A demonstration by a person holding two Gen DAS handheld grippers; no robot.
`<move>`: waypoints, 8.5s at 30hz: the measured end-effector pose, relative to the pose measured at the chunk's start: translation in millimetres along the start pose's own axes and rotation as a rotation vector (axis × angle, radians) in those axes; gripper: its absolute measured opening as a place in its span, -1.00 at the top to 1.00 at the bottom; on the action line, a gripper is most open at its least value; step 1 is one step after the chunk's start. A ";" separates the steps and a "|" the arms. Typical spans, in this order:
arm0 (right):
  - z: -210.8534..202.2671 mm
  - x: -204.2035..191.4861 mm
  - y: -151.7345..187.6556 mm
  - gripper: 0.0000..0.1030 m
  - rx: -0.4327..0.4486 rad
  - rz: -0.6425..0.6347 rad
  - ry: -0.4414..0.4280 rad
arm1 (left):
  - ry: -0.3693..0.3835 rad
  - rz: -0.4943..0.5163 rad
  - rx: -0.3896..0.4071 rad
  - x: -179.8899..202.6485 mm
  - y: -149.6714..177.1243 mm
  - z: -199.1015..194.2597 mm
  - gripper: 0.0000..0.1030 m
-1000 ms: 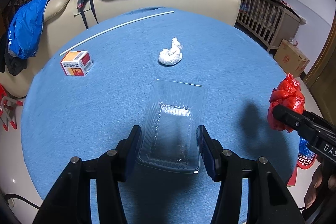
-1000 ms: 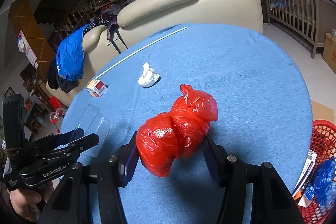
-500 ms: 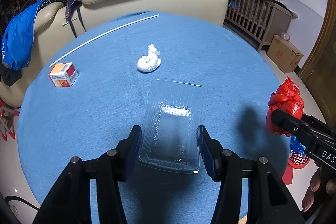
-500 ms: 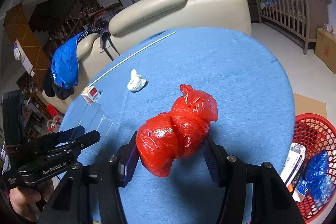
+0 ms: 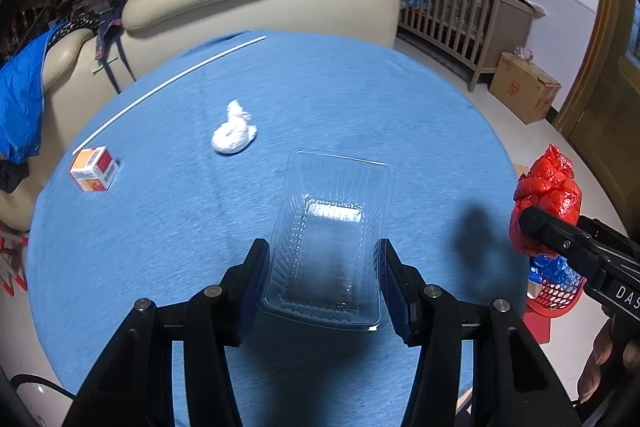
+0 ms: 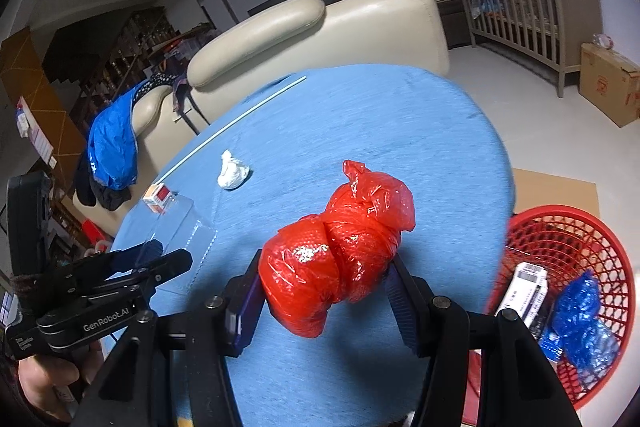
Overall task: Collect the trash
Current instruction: 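Lift the red bag and clear tray and carry them toward the wastebasket, then lower the red bag into the wastebasket with the right tool and open it, then open the left tool over the wastebasket to drop the clear plastic tray, then move both tools back over the table toward the tissue and medicine box, then grasp the white tissue with the right tool while the left grasps the medicine box, then hold the tissue and medicine box while the right tool turns toward the wastebasket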
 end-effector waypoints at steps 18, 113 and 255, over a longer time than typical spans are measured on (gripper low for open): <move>-49.2 87.0 3.6 -0.16 0.056 0.112 0.108 | 0.057 0.119 -0.003 67.1 -12.2 5.6 -0.08; -57.8 103.8 3.5 -0.37 -0.001 0.164 0.098 | 0.107 -0.091 -0.082 -2.8 4.8 30.6 -0.36; 92.7 -108.8 1.3 0.15 -0.159 -0.089 -0.086 | -0.035 -0.318 -0.061 -114.3 20.0 -3.8 -0.09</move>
Point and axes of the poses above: each gripper's, at about its wrist camera, not at the fingertips, and z roughly the way its jaws point, x to its right, y to its underside, the point moved 5 cm from there along z, roughly the way its jaws point, and after that the axes turned 5 degrees about z, right-handed, at the moved point
